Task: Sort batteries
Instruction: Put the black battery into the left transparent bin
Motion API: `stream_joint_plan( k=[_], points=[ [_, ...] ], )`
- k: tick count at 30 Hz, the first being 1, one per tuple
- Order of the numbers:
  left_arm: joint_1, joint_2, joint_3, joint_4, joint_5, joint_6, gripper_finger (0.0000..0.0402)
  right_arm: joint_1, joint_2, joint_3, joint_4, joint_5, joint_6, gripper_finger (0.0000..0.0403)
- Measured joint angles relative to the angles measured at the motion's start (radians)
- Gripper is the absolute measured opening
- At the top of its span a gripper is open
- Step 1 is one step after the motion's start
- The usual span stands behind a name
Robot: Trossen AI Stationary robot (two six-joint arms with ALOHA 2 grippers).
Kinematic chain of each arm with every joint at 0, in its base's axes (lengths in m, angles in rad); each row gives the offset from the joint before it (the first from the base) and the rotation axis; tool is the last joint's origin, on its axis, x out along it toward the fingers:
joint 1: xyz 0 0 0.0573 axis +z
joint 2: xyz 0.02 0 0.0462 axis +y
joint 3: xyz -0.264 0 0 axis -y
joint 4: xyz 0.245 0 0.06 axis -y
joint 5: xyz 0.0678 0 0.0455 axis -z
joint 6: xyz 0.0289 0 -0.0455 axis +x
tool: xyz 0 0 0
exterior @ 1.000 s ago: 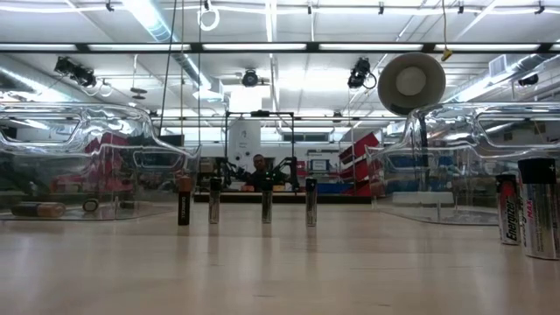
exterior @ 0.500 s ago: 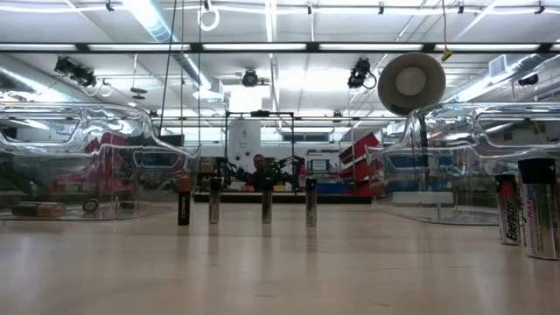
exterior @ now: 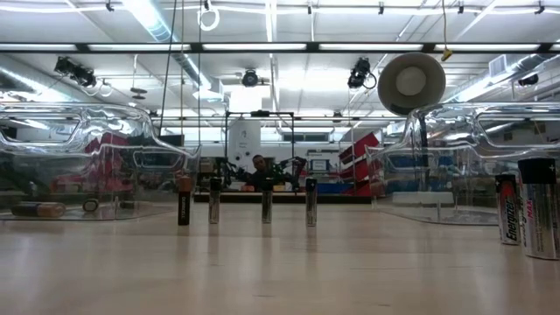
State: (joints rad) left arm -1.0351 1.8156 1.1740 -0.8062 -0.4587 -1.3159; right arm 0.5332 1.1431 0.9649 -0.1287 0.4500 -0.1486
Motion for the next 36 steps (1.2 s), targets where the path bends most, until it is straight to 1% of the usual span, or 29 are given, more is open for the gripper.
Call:
stream_joint_plan(
  k=[5, 9, 25, 29, 33, 36],
  points=[
    [0.0, 0.0, 0.0, 0.0, 0.0, 0.0, 0.0066, 0.0, 0.0, 0.0, 0.0, 0.0, 0.0, 0.0003],
    [0.0, -0.001, 0.0, 0.0, -0.002, 0.0, 0.0041, 0.0, 0.0, 0.0, 0.0, 0.0, 0.0, 0.0003],
    [0.0, -0.001, 0.002, -0.002, 0.0, -0.002, 0.0046, 0.0, 0.0, 0.0, 0.0, 0.0, 0.0, 0.0003],
    [0.0, -0.001, 0.046, -0.015, 0.02, -0.002, 0.0046, 0.0, 0.0, 0.0, 0.0, 0.0, 0.0, 0.0003],
    [-0.001, -0.001, 0.146, -0.138, 0.027, -0.001, 0.0045, 0.0, 0.0, 0.0, 0.0, 0.0, 0.0, 0.0003],
    [-0.001, -0.001, 0.25, -0.303, 0.018, 0.001, 0.0043, 0.0, 0.0, 0.0, 0.0, 0.0, 0.0, 0.0003]
  ],
)
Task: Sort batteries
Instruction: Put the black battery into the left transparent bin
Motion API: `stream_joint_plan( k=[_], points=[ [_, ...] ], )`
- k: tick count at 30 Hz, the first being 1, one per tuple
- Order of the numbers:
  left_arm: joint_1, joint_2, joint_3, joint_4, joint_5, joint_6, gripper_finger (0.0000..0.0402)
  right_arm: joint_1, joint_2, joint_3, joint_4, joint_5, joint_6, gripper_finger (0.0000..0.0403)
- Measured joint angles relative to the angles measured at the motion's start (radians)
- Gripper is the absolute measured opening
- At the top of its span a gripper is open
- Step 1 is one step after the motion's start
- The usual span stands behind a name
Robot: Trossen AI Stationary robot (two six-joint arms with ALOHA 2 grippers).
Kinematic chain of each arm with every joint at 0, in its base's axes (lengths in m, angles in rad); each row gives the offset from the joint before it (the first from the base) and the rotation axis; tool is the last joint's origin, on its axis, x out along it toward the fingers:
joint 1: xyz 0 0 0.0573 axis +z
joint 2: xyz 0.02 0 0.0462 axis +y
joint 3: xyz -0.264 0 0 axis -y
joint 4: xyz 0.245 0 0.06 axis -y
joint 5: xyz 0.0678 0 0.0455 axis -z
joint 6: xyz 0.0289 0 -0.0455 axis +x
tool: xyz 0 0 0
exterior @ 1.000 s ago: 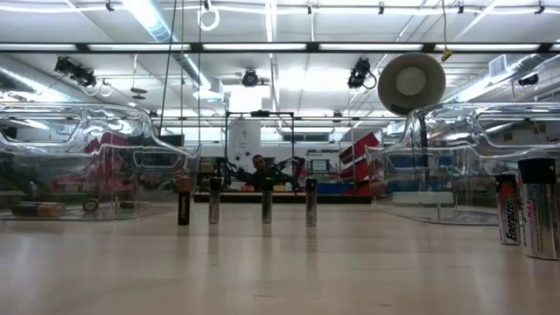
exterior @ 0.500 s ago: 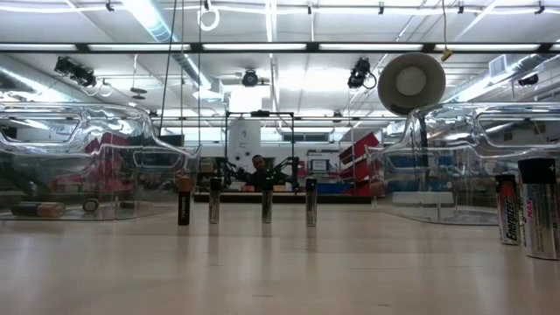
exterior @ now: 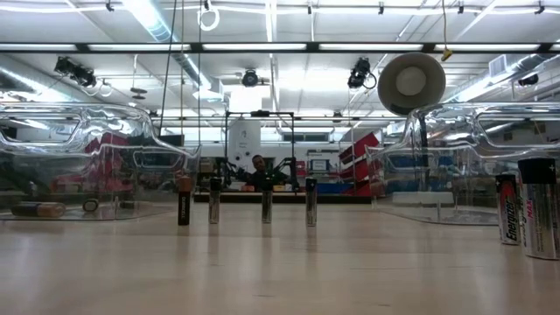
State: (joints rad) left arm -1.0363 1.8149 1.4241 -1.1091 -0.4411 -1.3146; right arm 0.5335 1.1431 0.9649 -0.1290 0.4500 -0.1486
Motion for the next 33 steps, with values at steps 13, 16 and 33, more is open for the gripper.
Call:
stream_joint_plan(
  k=[13, 16, 33],
  points=[
    [0.103, -0.113, 0.223, -0.444, -0.298, 0.165, 0.0041, -0.001, 0.0, 0.0, 0.0, 0.0, -0.004, 0.0003],
    [0.18, -0.166, 0.194, -0.458, -0.306, 0.228, 0.0041, -0.001, 0.0, 0.0, 0.0, 0.0, -0.003, 0.0003],
    [0.656, -0.552, -0.238, -0.336, -0.179, 0.346, 0.004, -0.001, 0.0, 0.0, -0.007, 0.0, -0.003, 0.0003]
  ],
)
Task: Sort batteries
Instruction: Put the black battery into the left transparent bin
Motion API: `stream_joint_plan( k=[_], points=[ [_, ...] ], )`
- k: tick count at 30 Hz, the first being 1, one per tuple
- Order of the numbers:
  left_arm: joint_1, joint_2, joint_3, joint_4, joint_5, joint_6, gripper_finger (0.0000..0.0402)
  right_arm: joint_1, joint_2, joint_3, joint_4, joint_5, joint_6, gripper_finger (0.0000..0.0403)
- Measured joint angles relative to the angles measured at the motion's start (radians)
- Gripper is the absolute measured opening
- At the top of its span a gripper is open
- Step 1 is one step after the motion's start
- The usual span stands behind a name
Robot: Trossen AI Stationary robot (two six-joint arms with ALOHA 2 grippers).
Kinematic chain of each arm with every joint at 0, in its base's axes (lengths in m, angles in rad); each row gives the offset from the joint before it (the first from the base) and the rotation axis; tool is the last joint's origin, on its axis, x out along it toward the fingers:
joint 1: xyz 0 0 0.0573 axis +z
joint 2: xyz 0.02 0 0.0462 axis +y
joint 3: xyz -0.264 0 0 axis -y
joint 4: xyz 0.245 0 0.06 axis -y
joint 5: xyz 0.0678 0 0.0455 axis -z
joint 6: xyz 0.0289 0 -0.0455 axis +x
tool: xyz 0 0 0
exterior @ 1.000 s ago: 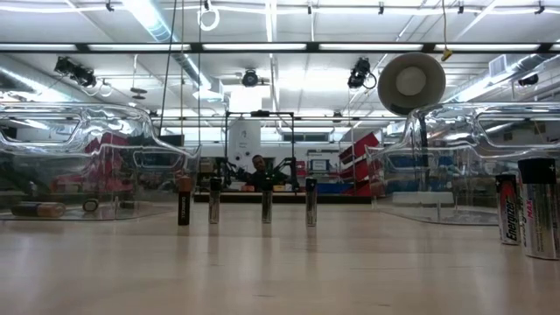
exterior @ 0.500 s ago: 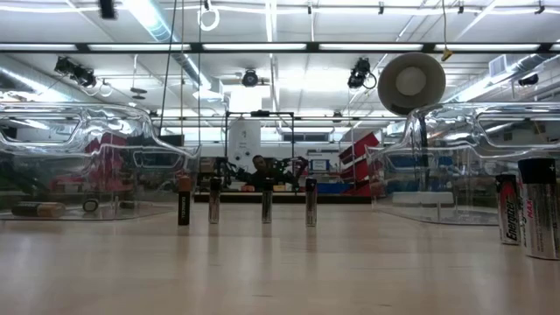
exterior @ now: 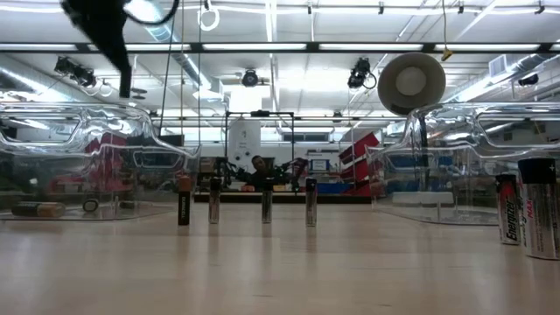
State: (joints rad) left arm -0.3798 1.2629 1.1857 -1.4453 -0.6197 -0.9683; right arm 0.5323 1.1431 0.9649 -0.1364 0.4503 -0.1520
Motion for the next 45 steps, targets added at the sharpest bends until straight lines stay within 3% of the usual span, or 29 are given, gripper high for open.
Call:
stream_joint_plan(
  k=[4, 9, 15, 29, 35, 39, 45],
  points=[
    [0.062, -0.088, -0.145, 0.123, 0.066, 0.001, 0.004, 0.0, 0.0, 0.0, 0.0, 0.0, 0.0, 0.0003],
    [0.093, -0.171, -0.296, 0.226, 0.077, 0.001, 0.004, 0.0, 0.0, 0.0, 0.0, 0.0, 0.0, 0.0003],
    [0.097, -0.201, -0.375, 0.297, 0.083, -0.004, 0.0051, 0.0, 0.0, 0.0, 0.0, 0.0, 0.0, 0.0003],
    [0.097, -0.201, -0.373, 0.336, 0.067, -0.004, 0.01, -0.001, 0.0, 0.0, 0.0, 0.0, 0.0, 0.0003],
    [0.088, -0.2, -0.27, 0.4, 0.207, -0.005, 0.0101, -0.011, 0.0, 0.0, 0.0, 0.0, 0.0, 0.0003],
    [0.008, -0.2, -0.198, 0.548, 0.286, 0.045, 0.0101, -0.021, 0.0, 0.0, -0.001, 0.0, 0.009, 0.0003],
    [-0.212, -0.148, -0.181, 0.875, 0.292, 0.08, 0.01, -0.024, 0.0, 0.0, -0.034, 0.0, 0.019, 0.0003]
  ],
)
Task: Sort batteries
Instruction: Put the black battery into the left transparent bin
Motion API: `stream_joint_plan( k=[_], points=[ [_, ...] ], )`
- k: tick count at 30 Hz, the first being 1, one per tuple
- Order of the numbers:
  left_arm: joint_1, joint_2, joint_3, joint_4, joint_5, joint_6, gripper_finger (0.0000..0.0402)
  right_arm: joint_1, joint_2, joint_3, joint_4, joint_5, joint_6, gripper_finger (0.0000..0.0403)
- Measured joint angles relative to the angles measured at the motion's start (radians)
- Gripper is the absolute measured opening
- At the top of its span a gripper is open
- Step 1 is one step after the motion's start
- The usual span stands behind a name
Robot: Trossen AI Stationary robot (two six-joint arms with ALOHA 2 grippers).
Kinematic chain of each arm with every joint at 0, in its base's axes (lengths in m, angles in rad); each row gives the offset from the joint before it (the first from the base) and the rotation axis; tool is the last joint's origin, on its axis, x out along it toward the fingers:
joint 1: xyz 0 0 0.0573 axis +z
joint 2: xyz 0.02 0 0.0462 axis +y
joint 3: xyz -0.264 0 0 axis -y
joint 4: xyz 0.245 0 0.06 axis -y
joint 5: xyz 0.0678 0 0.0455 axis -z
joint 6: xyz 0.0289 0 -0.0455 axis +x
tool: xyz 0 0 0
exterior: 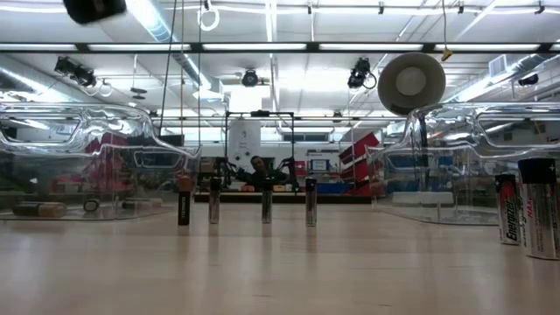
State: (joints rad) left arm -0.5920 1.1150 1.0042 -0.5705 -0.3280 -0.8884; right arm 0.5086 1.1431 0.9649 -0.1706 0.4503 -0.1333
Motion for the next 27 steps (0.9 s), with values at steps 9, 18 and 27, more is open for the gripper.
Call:
stream_joint_plan(
  k=[9, 18, 27],
  points=[
    [-0.263, 0.313, 0.0, 0.29, -0.052, -0.253, 0.0083, -0.001, 0.0, 0.0, -0.013, 0.0, -0.006, 0.0003],
    [-0.359, 0.561, 0.031, 0.26, 0.034, -0.644, 0.0072, -0.001, 0.0, 0.0, -0.016, -0.084, -0.037, 0.0003],
    [-0.366, 0.616, 0.19, -0.073, 0.034, -0.675, 0.0046, -0.001, 0.0, 0.0, -0.051, -0.086, -0.05, 0.0003]
  ],
)
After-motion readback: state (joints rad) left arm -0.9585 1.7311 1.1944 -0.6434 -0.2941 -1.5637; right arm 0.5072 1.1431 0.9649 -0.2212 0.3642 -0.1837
